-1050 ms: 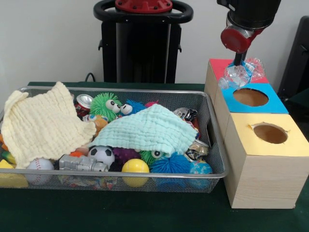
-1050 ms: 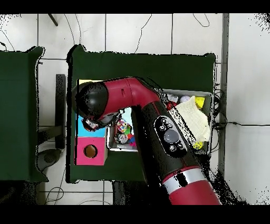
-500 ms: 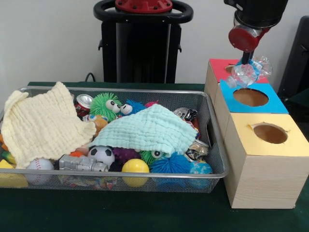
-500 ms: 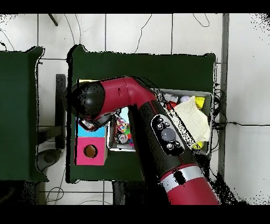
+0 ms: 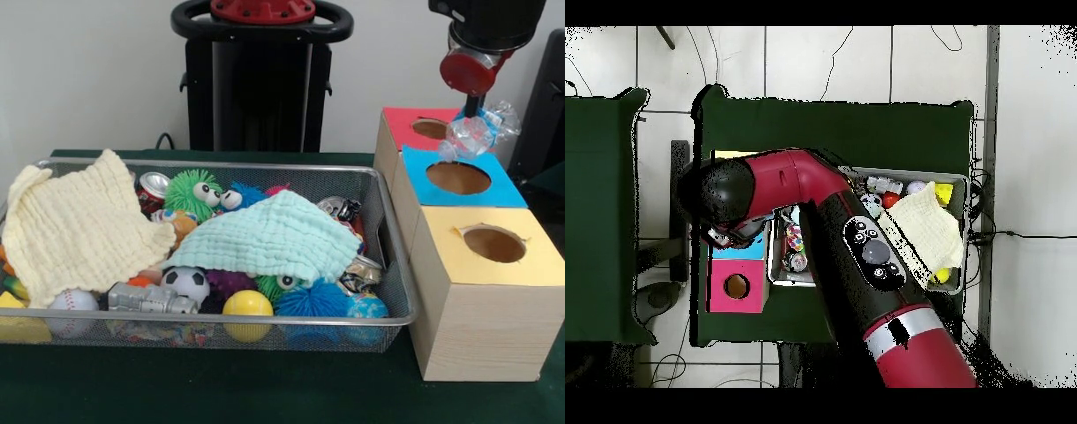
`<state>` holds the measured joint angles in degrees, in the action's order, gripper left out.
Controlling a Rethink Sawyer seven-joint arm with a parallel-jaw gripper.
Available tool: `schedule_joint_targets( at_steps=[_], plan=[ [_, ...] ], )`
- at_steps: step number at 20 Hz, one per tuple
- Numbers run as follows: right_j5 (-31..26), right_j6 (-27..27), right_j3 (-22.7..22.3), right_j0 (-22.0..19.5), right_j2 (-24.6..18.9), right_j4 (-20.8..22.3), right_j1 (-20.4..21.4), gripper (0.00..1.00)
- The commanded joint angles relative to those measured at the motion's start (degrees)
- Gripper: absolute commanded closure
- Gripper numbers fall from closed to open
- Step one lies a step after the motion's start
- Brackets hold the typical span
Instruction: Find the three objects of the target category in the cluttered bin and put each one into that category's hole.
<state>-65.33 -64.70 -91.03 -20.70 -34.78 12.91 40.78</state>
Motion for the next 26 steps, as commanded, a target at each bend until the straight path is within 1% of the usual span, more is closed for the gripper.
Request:
schedule_joint_targets(
  at_steps=[1,7,13,19,23,26],
  plan=[
    [4.8,0.9,-5.75,-2.58,-3.34,-1.73,-2.7,1.0],
    [7.21,0.57,-7.8,-3.17,-4.14,-1.56,-3.26,1.0],
    [8.05,0.25,-7.57,-2.57,-3.68,0.01,-4.73,1.0],
    [9.09,-0.67,-6.72,-1.25,-1.78,2.34,-6.69,1.0],
    [10.2,-1.4,-6.91,-0.93,-0.54,3.81,-7.74,1.0],
    [10.8,-2.78,-6.41,-0.41,0.26,4.4,-8.77,1.0]
  ],
)
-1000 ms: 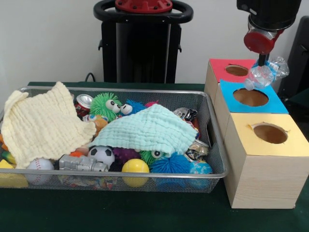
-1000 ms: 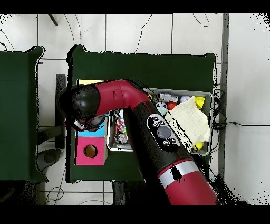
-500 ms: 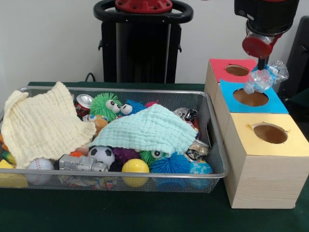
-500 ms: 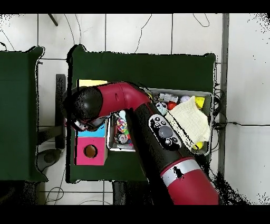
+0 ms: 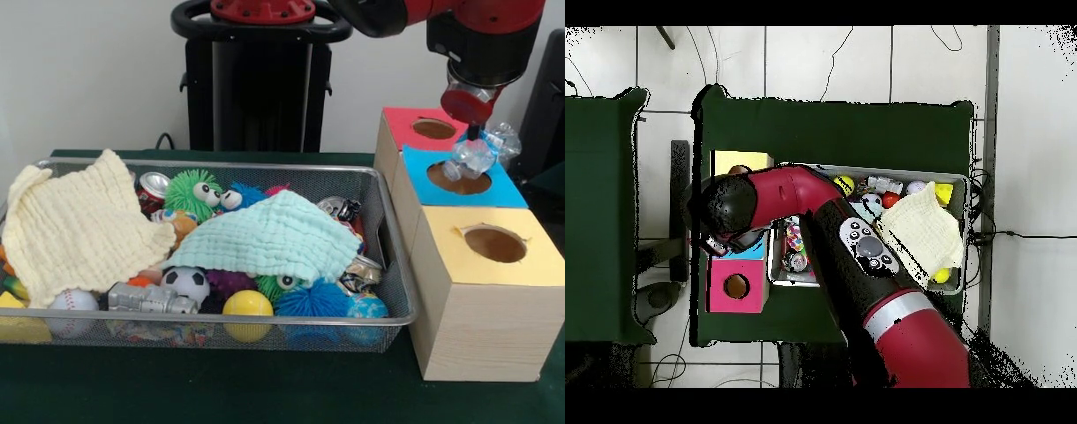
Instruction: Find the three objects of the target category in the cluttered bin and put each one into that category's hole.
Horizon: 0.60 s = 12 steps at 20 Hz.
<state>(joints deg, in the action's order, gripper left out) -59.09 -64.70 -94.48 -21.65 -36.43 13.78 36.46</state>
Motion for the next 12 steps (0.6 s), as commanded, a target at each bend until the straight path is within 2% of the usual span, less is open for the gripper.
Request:
schedule_joint_targets(
  at_steps=[1,12],
  plan=[
    [4.6,-3.12,-2.62,0.73,1.97,3.49,-4.9,1.0],
    [7.47,-2.45,-4.17,0.04,1.2,4.19,-4.24,1.0]
  ],
)
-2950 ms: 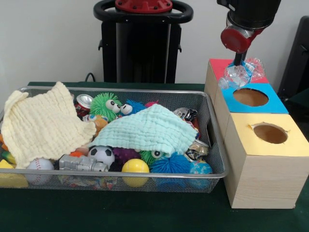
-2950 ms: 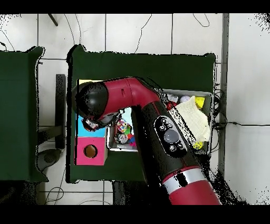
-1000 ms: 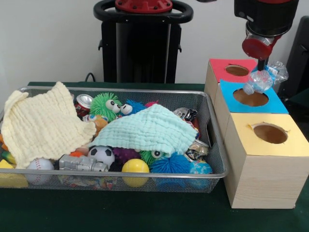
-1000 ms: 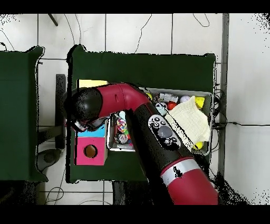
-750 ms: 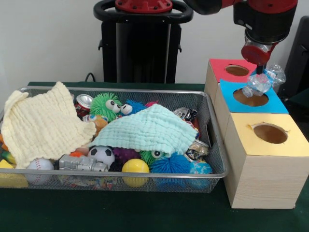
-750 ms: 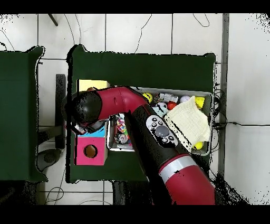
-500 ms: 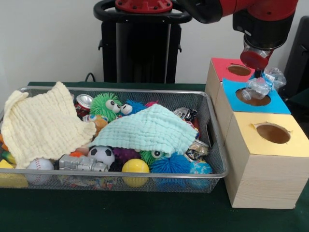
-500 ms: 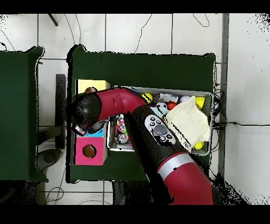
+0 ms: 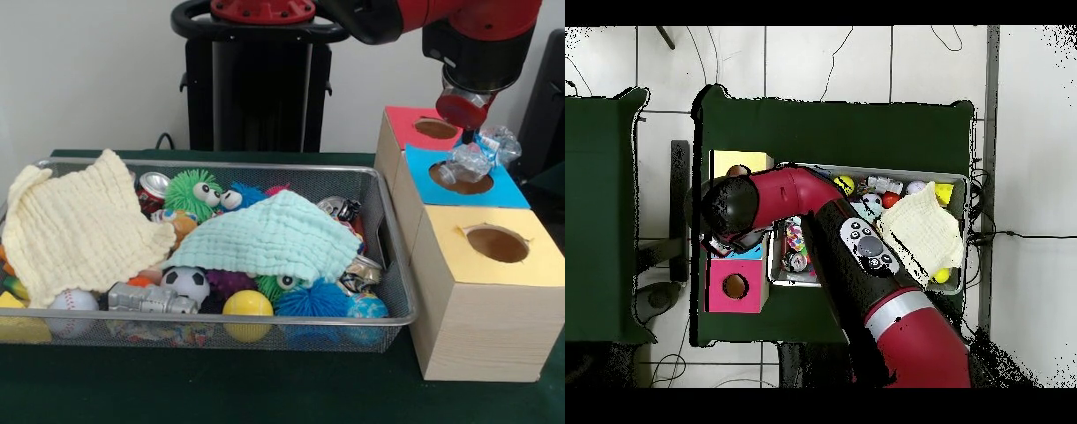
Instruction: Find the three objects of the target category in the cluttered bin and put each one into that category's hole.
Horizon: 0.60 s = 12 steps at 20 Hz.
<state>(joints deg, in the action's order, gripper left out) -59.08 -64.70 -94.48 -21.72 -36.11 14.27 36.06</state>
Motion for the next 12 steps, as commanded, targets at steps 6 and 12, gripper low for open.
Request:
schedule_joint_targets(
  at_steps=[6,12],
  plan=[
    [8.04,-1.89,-4.2,-0.16,0.81,4.1,-4.13,1.0],
    [8.23,-1.91,-3.62,0.43,1.08,4.72,-4.59,1.0]
  ],
)
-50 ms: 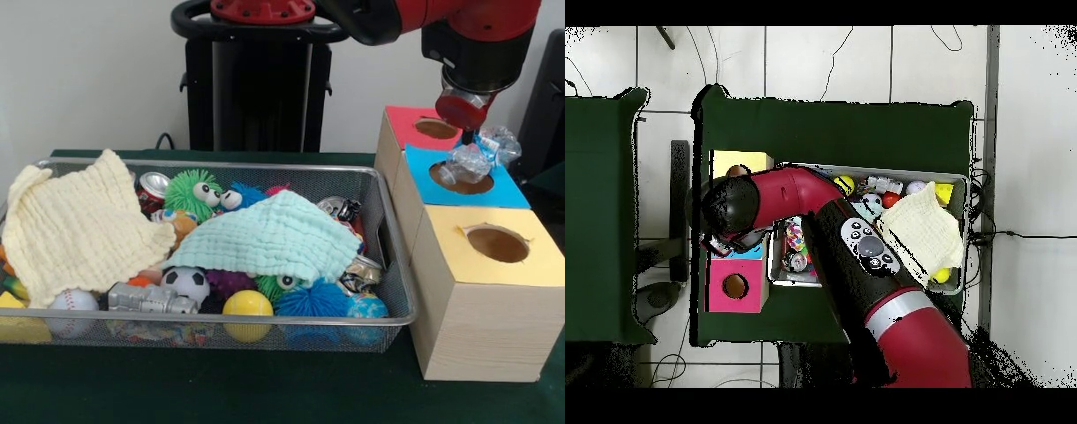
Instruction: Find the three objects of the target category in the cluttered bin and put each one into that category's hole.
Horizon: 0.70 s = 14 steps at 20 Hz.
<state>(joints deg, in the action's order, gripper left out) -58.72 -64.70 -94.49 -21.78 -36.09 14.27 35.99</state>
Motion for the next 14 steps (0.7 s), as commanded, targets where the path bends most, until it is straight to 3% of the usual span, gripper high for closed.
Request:
schedule_joint_targets(
  at_steps=[1,14],
  plan=[
    [7.79,-1.86,-3.56,0.52,1.03,4.69,-4.48,1.0],
    [7.74,-1.18,-3.17,0.56,0.64,4.69,-4.71,1.0]
  ],
)
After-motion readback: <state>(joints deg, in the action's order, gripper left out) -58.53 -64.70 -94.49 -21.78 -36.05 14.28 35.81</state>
